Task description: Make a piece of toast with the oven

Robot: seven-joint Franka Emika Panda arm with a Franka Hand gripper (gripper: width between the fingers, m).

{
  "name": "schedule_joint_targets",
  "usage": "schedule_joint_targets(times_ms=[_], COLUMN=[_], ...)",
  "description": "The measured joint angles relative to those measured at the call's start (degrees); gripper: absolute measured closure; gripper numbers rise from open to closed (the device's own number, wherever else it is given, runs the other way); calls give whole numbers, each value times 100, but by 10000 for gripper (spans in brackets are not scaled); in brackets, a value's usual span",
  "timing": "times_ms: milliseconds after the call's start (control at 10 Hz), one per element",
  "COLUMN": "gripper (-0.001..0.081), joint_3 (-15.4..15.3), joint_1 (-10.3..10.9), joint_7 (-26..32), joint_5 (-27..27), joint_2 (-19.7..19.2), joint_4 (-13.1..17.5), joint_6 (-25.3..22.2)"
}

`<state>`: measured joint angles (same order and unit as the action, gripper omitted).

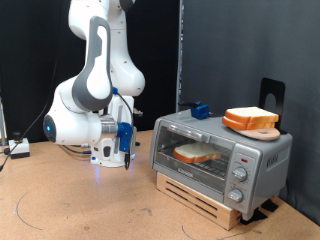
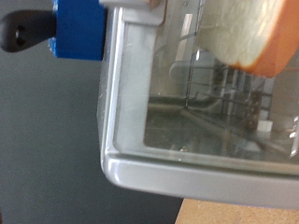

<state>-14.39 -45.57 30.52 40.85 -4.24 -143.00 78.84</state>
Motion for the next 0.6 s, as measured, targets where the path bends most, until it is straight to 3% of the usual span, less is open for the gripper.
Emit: schedule_joint_targets(times_ms=[300, 500, 600], gripper=[-3, -3, -3], joint_3=[-41, -55, -58], joint_1=[19, 32, 33], joint_7=[-267, -592, -668], joint_5=[-140, 357, 594], joint_2=[-621, -945, -985], joint_4=[782, 1128, 1149], joint_6=[-185, 128, 300])
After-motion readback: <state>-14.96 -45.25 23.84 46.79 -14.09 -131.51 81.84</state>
